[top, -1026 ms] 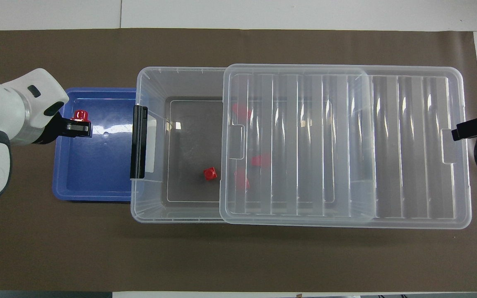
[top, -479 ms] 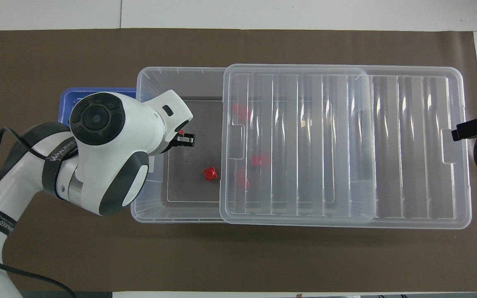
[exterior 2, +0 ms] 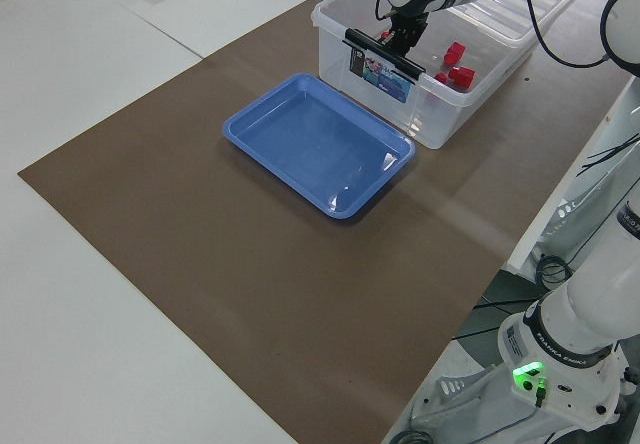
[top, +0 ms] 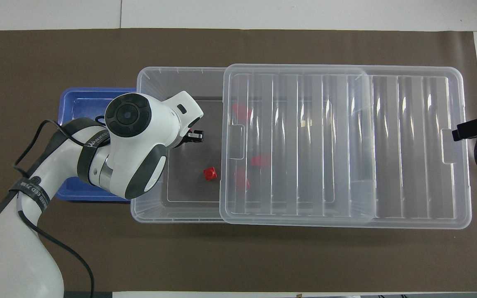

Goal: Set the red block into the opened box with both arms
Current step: 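Lower the red block into the box and open the left gripper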

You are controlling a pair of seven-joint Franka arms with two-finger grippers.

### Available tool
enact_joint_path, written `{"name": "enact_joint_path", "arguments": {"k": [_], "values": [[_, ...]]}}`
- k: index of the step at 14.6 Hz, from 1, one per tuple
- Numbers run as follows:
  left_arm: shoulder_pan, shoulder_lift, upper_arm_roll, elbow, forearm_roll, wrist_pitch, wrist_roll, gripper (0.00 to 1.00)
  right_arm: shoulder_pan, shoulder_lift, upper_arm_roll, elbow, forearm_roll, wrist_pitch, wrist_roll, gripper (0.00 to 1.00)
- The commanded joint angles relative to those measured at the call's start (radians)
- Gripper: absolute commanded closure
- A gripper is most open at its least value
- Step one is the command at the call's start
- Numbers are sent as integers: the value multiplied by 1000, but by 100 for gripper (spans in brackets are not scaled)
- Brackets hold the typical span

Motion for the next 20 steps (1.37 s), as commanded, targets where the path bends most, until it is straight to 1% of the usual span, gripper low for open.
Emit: {"name": "enact_joint_path", "arguments": {"k": [1, 3, 4, 5, 6, 7, 10, 12, 15, 17, 20], "values": [[-23, 33, 13, -2, 44, 44, -40, 100, -10, -17, 5, -23, -1, 13, 6, 0], [-23, 33, 13, -5, 44, 46, -42, 100, -10, -17, 5, -23, -2, 12, 6, 0], [-21, 34, 13, -4, 44, 50, -42, 95, -10, -18, 5, -23, -2, 12, 6, 0], [-21, 34, 13, -2, 44, 58, -45, 60, -10, -18, 5, -23, -2, 12, 6, 0], [-21, 34, 13, -2, 44, 58, -45, 21, -10, -18, 5, -23, -2, 12, 6, 0], [-21, 33, 13, -2, 44, 57, -43, 0, -10, -18, 5, -23, -2, 10, 5, 0], [-21, 16, 12, -4, 44, 41, -43, 0, -10, -18, 5, -23, -2, 10, 5, 0], [-21, -8, 12, -4, 44, 18, -45, 0, -10, -18, 5, -23, -2, 10, 6, 0], [-21, -85, 12, -2, 44, -66, -45, 0, -10, -18, 5, -23, -2, 10, 4, 0], [-12, -142, 10, -2, 42, -98, -45, 0, -10, -18, 5, -23, -2, 10, 4, 0], [-12, -212, 12, 4, 41, -196, -45, 0, -10, -18, 5, -23, -1, 10, 6, 0]]}}
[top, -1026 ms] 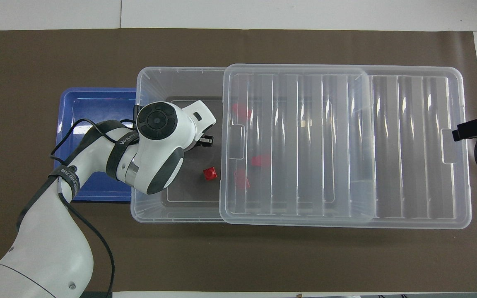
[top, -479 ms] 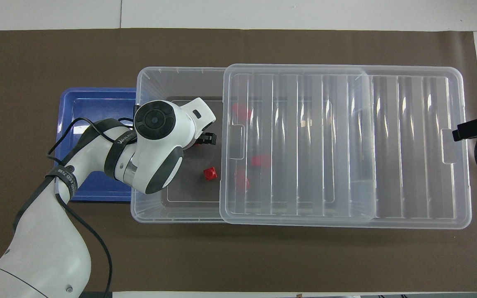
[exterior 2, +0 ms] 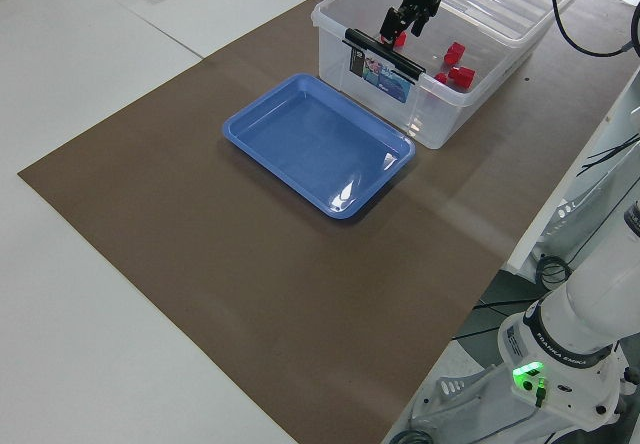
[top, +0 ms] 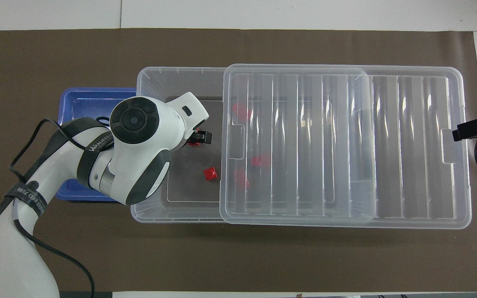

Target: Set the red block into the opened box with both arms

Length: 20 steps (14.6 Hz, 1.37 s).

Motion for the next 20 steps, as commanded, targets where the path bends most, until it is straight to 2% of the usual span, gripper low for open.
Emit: {"name": "enact_joint_path", "arguments": {"k": [1, 5, 6, 7, 8, 9, 11, 13, 14, 17, 20], "values": [[1, -80, 11, -11, 19, -90, -11, 0, -10, -18, 5, -22, -1, 10, 8, 0], [89, -111, 13, -13, 19, -196, -7, 0, -13, -24, 4, -41, -1, 30, -21, 0], [120, -122, 13, -12, 19, -197, -7, 0, -24, -29, 2, -53, -1, 51, -46, 7], [158, -133, 13, -12, 19, -197, -5, 0, -44, -32, 4, -71, -1, 94, -102, 44], [197, -140, 13, -8, 19, -194, 2, 0, -70, -32, 2, -90, -1, 117, -153, 87], [227, -147, 14, -5, 15, -194, 31, 0, -105, -33, 2, -111, -1, 145, -181, 100], [275, -169, 17, -3, 12, -199, 100, 0, -148, -21, 2, -145, -1, 214, -238, 100], [317, -185, 19, 7, 10, -223, 145, 0, -160, 26, 4, -200, 1, 298, -250, 100], [327, -185, 20, 35, 10, -249, 166, 0, -160, 36, 4, -218, -1, 336, -253, 100], [376, -176, 20, 134, -28, -358, 261, 0, -163, 40, 2, -223, -1, 343, -258, 100], [418, -174, 20, 227, -62, -465, 320, 0, -173, 39, 2, -271, 1, 389, -255, 100]]}}
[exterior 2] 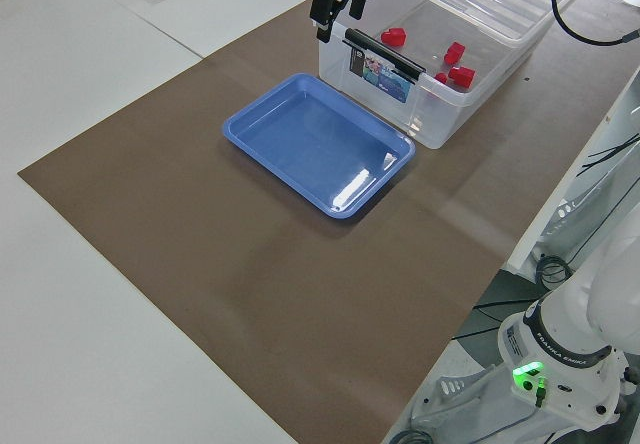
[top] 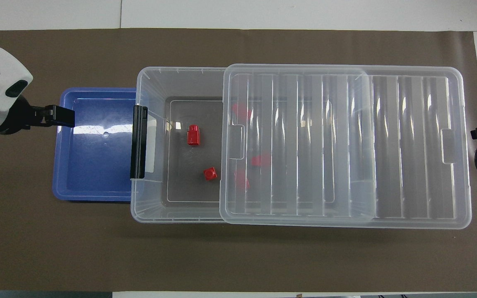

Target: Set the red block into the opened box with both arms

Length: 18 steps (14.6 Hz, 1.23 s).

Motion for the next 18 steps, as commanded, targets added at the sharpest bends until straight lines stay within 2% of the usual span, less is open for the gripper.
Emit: {"name": "enact_joint_path", "arguments": {"k": [1, 6, 10, 18], "values": [[30, 11, -6, 98, -25, -105, 64, 0, -10, -20, 8, -55, 2, 48, -12, 100], [38, 11, -9, 113, -25, -169, 71, 0, 22, -22, 11, -62, 2, 50, 35, 100], [39, -15, -12, 70, -23, -163, 81, 0, 33, -22, 17, -61, 9, 45, 73, 100], [38, -6, -11, 90, -23, -169, 81, 0, 157, -25, 17, -62, 12, 37, 251, 100]]}}
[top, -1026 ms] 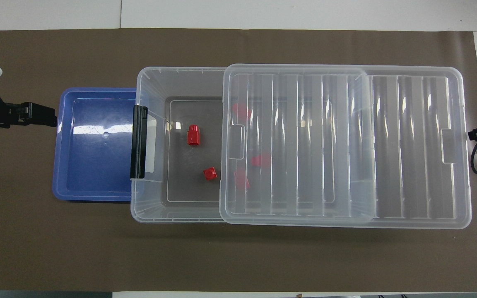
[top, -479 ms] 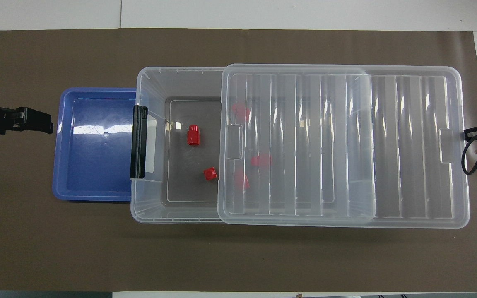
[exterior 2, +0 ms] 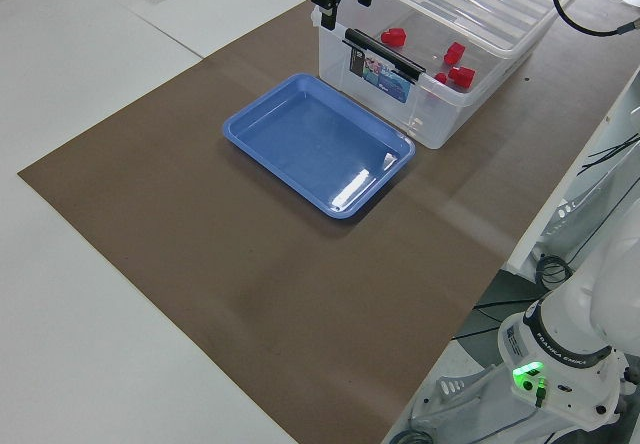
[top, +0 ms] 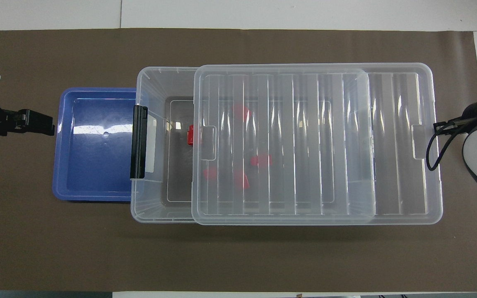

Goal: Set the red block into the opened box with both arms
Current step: 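Slide the clear lid back over the box with the right gripper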

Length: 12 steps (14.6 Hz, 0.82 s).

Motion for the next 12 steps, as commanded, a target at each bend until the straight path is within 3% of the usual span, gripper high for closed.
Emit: {"name": "enact_joint_path", "arguments": {"k": [1, 6, 12], "values": [[12, -6, -3, 8, -16, -18, 21, 0, 38, -25, 3, -29, 12, 9, 82, 100], [-9, 26, 66, 80, -51, -69, 53, 0, 109, -30, 3, -38, 12, 13, 202, 100], [-9, 36, 71, 102, -58, -117, 55, 0, 163, -31, 3, -38, 12, 10, 289, 100]]}}
